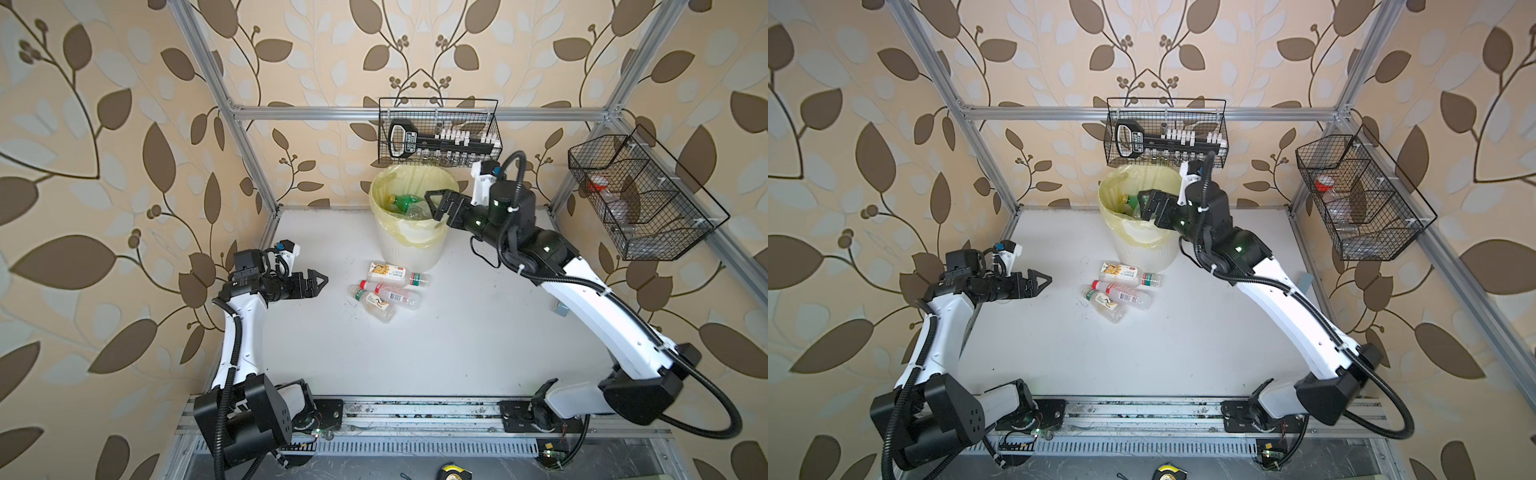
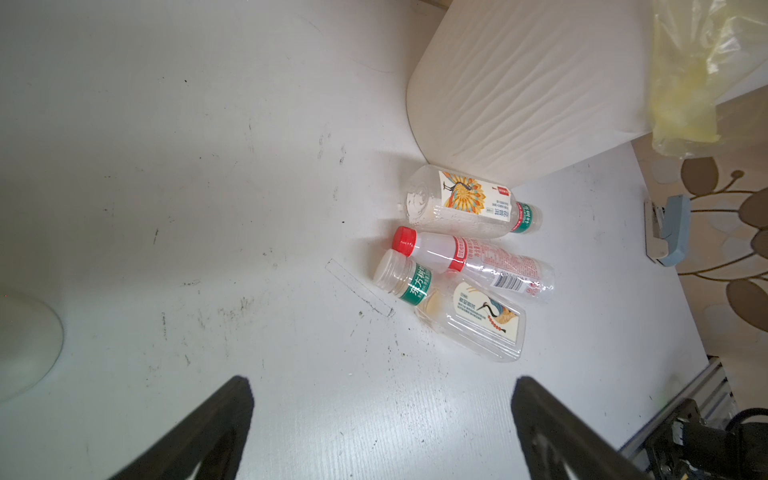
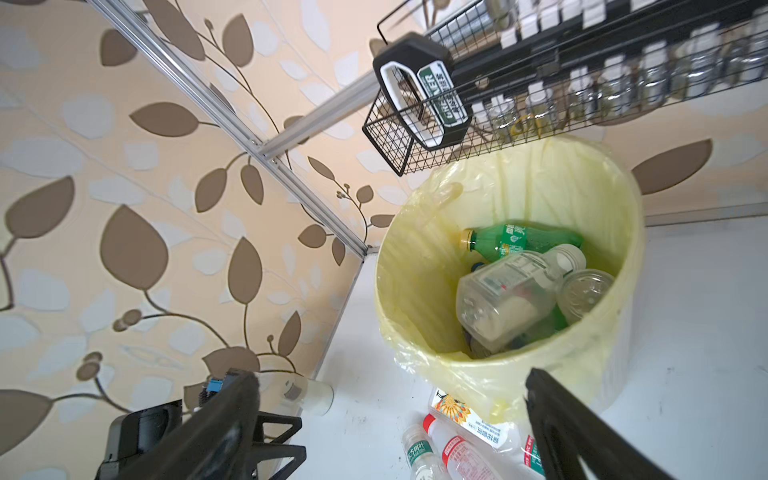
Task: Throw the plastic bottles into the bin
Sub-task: 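Withdraw the right gripper while the left gripper moves toward the remaining bottles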
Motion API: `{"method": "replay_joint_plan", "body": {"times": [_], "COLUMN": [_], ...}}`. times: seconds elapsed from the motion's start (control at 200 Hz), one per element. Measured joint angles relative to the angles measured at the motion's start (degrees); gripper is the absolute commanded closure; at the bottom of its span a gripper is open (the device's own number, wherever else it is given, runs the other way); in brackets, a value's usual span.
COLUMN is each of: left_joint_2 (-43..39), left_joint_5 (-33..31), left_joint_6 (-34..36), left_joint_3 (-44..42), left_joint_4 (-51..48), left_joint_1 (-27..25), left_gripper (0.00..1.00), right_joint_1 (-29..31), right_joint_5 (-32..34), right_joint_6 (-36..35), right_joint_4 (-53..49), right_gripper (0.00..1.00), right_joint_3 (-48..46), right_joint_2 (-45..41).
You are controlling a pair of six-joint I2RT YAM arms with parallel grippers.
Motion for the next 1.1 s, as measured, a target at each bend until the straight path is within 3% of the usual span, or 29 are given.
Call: {"method": "replay_joint_plan", "body": {"times": [0.23, 0.76, 1.1], "left_joint_2": [0.0, 0.0, 3.8], "left_joint_5": [0.0, 0.0, 0.3], "left_joint_6": [0.0, -0.3, -8.0], "left_joint_3": [0.0, 0.0, 0.5], "left_joint_4": [0.0, 0.0, 0.7], "left_joint_1": [0.0, 0.3, 0.3], "left_gripper": [0.01, 0.01, 0.01], "right_joint_1": [0.0, 0.1, 0.6], "right_joint_5": [0.0, 1.2, 4.6], "right_joint_6": [0.2, 2.9, 6.8], "right_joint_4": [3.6, 2.9, 0.7], "right_gripper": [0.00, 0.00, 0.00], "right_joint_3": [-14.1, -32.2, -41.5], "right_joint_2": [-11.8, -20.1, -27.2]}}
